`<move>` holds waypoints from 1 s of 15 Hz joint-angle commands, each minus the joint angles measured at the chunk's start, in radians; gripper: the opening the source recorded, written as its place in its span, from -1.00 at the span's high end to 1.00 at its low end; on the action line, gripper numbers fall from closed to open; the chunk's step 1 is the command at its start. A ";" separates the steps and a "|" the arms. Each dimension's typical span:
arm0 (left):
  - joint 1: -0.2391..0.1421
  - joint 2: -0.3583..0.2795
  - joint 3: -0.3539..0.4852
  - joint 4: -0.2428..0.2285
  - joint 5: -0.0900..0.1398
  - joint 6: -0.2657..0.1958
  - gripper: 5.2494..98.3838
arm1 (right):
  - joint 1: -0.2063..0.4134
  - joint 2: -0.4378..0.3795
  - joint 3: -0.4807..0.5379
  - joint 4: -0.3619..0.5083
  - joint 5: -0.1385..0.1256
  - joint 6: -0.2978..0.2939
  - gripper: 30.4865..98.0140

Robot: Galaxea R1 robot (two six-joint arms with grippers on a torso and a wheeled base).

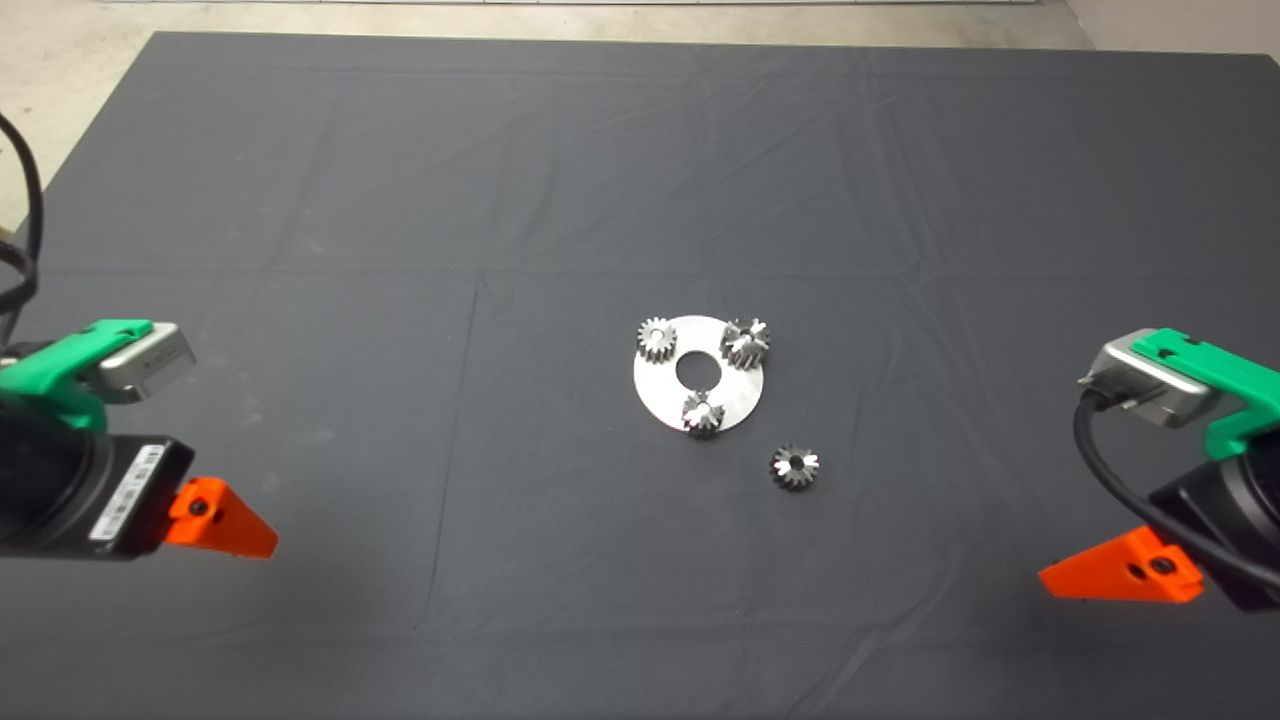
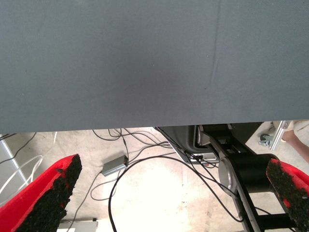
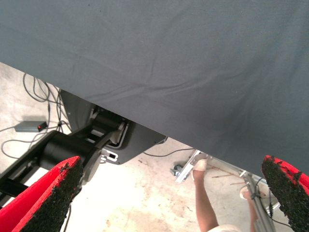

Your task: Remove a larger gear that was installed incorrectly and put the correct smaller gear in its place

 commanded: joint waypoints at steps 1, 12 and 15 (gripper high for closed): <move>-0.015 0.003 0.016 -0.018 0.049 0.007 -1.00 | 0.011 0.060 -0.001 0.005 0.003 -0.032 -0.99; -0.015 0.002 0.044 -0.018 0.047 0.007 -1.00 | -0.271 0.214 -0.173 -0.381 -0.057 -0.306 -0.99; -0.015 -0.001 0.045 -0.017 0.047 0.007 -1.00 | -0.283 0.213 -0.190 -0.436 -0.057 -0.320 -0.99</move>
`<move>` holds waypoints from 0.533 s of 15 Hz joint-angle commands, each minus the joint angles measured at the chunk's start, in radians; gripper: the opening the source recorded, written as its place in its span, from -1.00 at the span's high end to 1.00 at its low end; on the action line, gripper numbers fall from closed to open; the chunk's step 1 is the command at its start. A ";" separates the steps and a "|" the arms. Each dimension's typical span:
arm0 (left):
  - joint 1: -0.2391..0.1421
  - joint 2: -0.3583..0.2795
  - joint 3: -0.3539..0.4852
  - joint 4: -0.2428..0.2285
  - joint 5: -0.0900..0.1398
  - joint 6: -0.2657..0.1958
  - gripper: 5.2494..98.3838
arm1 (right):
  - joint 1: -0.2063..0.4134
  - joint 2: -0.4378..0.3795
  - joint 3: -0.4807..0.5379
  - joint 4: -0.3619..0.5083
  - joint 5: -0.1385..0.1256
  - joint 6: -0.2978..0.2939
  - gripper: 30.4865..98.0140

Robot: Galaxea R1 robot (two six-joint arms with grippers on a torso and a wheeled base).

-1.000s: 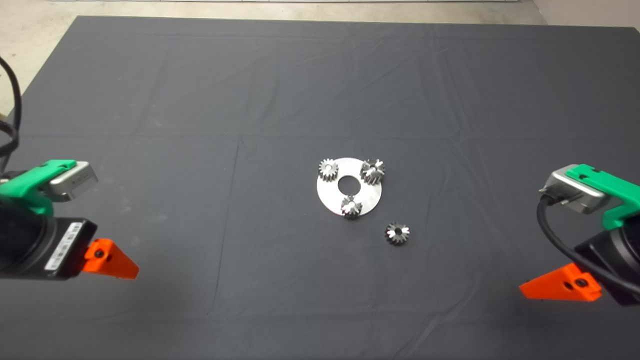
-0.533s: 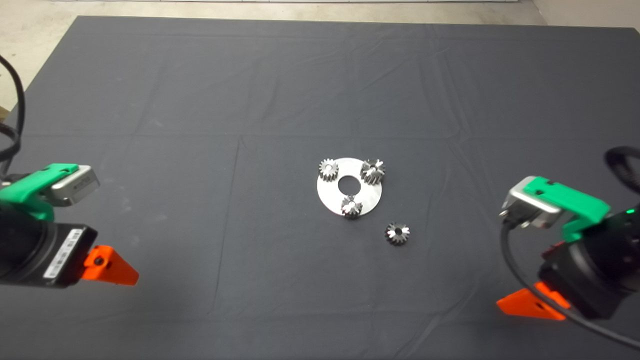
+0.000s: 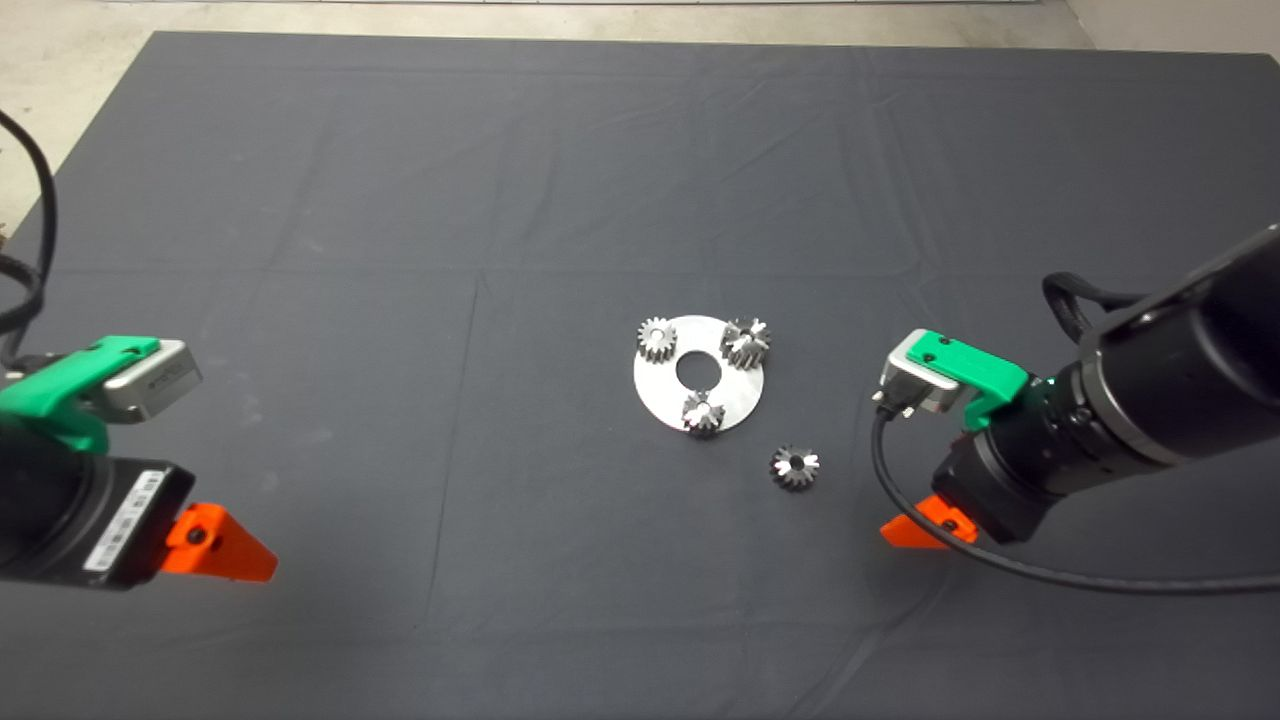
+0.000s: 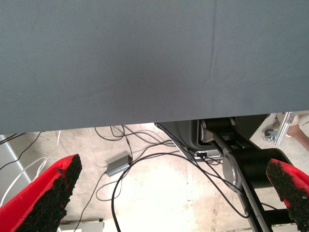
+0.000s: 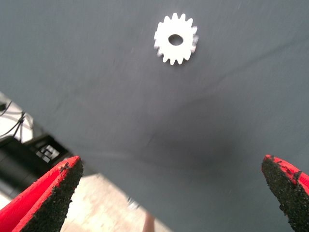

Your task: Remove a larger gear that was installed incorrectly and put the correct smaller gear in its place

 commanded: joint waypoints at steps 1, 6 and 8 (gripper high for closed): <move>-0.015 -0.004 0.010 -0.016 0.047 0.004 -1.00 | -0.015 0.004 -0.012 -0.079 -0.001 -0.021 -0.99; -0.015 -0.001 0.011 -0.016 0.047 0.004 -1.00 | -0.094 0.007 -0.010 -0.175 -0.001 -0.022 -0.99; -0.015 -0.001 0.011 -0.016 0.047 0.004 -0.99 | -0.094 0.005 -0.012 -0.210 -0.001 -0.024 -0.99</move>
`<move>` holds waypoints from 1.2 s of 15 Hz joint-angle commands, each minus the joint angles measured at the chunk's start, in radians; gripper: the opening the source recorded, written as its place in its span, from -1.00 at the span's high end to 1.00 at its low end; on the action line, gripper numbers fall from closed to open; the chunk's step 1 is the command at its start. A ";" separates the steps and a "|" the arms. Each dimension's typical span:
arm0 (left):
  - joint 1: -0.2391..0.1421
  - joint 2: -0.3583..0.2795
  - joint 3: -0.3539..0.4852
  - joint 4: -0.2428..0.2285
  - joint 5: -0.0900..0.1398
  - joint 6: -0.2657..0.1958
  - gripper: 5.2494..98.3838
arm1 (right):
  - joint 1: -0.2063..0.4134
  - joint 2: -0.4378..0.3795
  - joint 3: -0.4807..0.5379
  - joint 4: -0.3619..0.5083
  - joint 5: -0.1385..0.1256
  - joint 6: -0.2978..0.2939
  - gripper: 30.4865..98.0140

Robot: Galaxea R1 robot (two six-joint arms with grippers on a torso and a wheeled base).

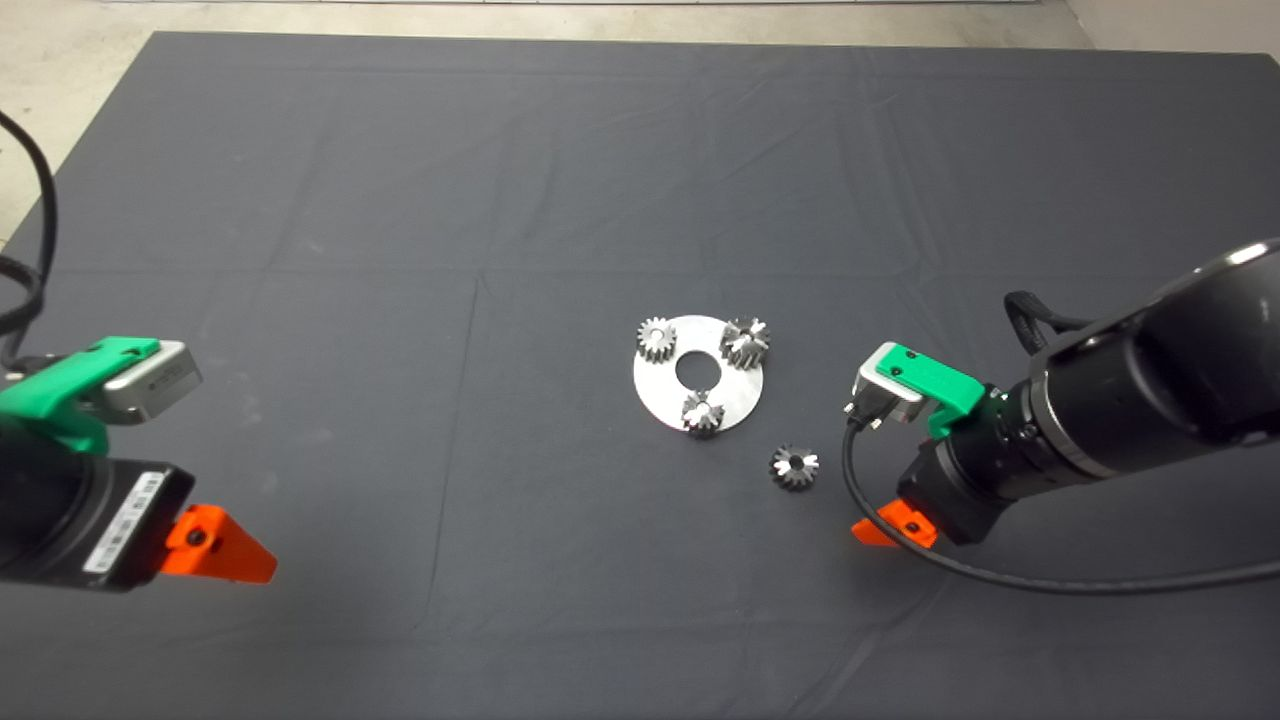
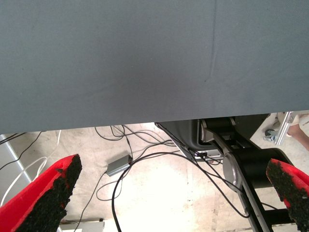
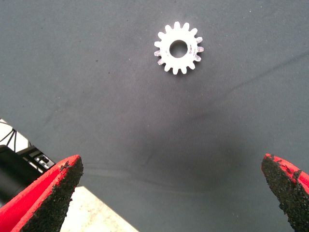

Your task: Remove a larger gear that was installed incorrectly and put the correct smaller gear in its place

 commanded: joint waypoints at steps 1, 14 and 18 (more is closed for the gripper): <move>-0.015 -0.003 0.011 -0.016 0.047 0.004 -1.00 | 0.016 0.002 0.001 -0.098 0.001 -0.006 -0.99; -0.014 -0.015 0.032 -0.016 0.047 0.002 -1.00 | -0.052 0.243 -0.415 -0.181 0.006 -0.079 -0.99; -0.014 -0.013 0.032 -0.016 0.044 0.002 -1.00 | -0.052 0.243 -0.450 -0.205 0.006 -0.090 -0.99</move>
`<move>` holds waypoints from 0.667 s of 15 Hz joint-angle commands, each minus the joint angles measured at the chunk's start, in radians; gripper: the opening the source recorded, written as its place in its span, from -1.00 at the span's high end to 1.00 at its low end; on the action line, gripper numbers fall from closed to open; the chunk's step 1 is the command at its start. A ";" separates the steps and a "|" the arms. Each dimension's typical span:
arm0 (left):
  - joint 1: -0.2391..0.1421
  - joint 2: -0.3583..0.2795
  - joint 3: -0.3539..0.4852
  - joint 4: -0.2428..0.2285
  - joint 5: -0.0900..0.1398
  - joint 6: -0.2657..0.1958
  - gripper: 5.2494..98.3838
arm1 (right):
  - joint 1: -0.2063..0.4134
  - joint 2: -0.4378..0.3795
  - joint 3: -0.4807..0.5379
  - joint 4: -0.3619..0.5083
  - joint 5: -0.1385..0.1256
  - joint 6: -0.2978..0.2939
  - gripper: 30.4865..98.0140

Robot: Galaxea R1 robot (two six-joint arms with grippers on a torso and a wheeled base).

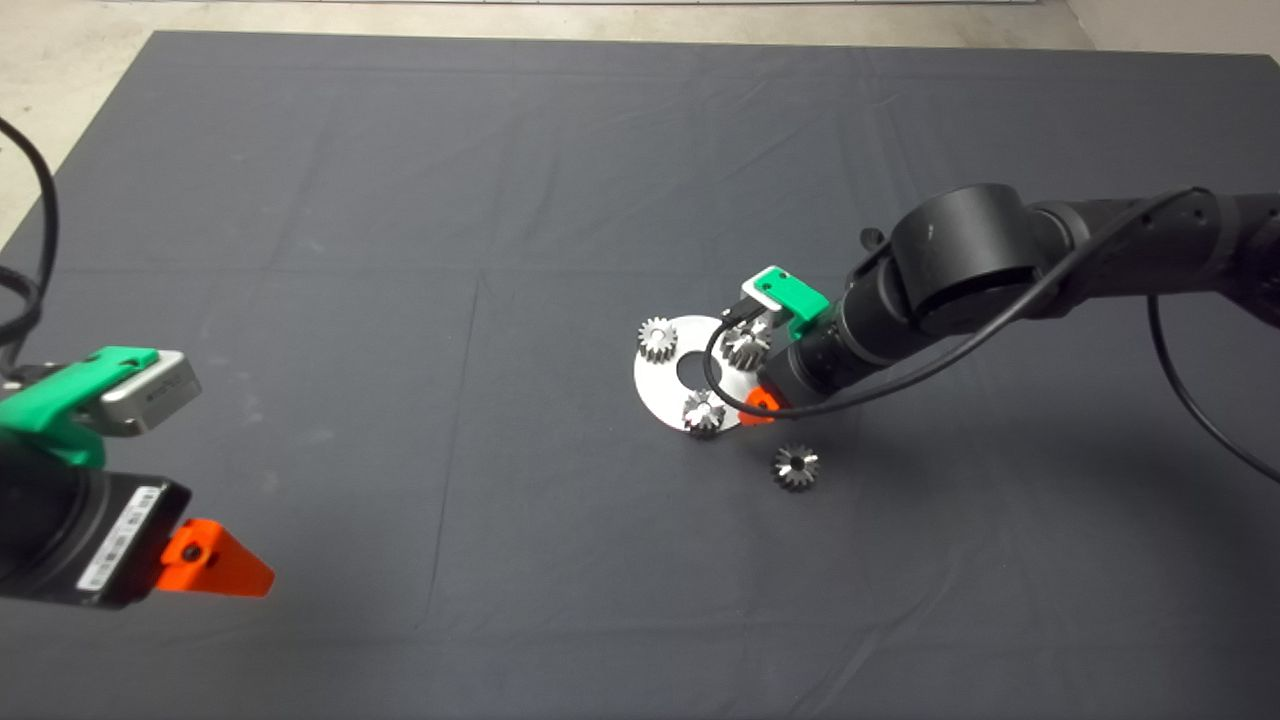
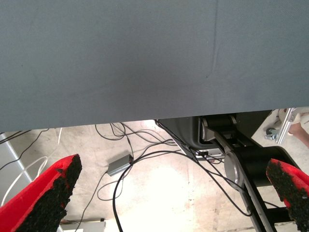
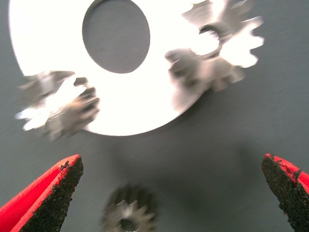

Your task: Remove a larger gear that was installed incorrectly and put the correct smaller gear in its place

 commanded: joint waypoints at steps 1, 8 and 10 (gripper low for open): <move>-0.014 0.000 0.015 -0.017 0.044 0.002 -1.00 | 0.017 0.000 -0.021 -0.041 -0.002 -0.007 -0.99; -0.014 0.000 0.020 -0.016 0.042 0.001 -1.00 | 0.008 0.034 -0.142 -0.044 0.006 -0.013 -0.99; -0.014 0.000 0.025 -0.016 0.042 0.001 -1.00 | 0.007 0.061 -0.173 -0.059 0.006 -0.013 -0.99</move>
